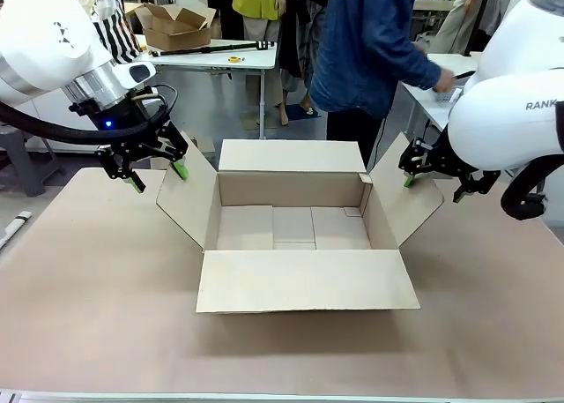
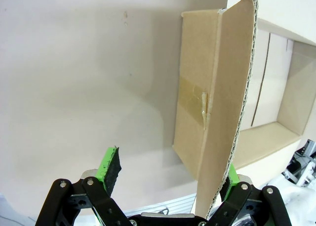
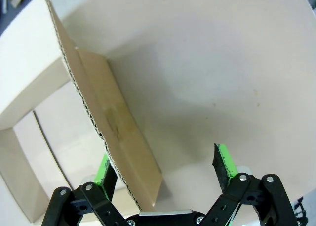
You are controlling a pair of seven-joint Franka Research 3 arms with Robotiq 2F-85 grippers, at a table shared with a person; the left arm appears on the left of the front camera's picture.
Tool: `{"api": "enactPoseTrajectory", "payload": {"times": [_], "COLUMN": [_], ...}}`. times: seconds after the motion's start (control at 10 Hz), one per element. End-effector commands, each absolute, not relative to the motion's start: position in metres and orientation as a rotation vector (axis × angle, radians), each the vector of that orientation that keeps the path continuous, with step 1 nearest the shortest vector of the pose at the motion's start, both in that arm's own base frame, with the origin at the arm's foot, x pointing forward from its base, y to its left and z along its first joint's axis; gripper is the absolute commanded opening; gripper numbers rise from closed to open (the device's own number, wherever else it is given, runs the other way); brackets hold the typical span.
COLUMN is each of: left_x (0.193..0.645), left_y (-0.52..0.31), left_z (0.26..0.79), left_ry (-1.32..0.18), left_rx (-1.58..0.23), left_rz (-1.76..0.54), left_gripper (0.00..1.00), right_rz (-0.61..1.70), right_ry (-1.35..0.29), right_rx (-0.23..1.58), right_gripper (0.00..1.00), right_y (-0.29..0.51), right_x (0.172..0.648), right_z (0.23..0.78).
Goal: Pack the gift set into the box.
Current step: Lift both hands away from the flaps of the Package Box.
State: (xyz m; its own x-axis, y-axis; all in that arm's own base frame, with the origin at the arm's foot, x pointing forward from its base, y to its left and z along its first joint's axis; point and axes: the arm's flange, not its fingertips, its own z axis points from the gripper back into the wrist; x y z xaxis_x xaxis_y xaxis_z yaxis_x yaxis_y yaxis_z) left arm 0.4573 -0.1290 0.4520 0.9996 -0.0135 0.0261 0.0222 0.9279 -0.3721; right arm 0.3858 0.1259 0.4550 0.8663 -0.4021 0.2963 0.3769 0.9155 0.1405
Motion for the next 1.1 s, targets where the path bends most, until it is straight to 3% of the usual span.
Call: {"api": "enactPoseTrajectory", "payload": {"times": [0.0, 1.0], "left_x": [0.4569, 0.4569], "left_y": [-0.1292, -0.1292], "left_z": [0.4539, 0.4539], "left_ry": [-0.023, -0.023], "left_rx": [-0.359, -0.359], "left_rz": [-0.004, -0.004], "left_gripper": [1.00, 1.00], "right_rz": [-0.421, -0.421], "right_ry": [-0.328, -0.328], "right_rx": [0.076, 0.076], "right_gripper": [1.00, 1.00], "right_y": [0.1269, 0.1269], "right_x": [0.3868, 0.3868], "right_z": [0.4574, 0.4574]}}
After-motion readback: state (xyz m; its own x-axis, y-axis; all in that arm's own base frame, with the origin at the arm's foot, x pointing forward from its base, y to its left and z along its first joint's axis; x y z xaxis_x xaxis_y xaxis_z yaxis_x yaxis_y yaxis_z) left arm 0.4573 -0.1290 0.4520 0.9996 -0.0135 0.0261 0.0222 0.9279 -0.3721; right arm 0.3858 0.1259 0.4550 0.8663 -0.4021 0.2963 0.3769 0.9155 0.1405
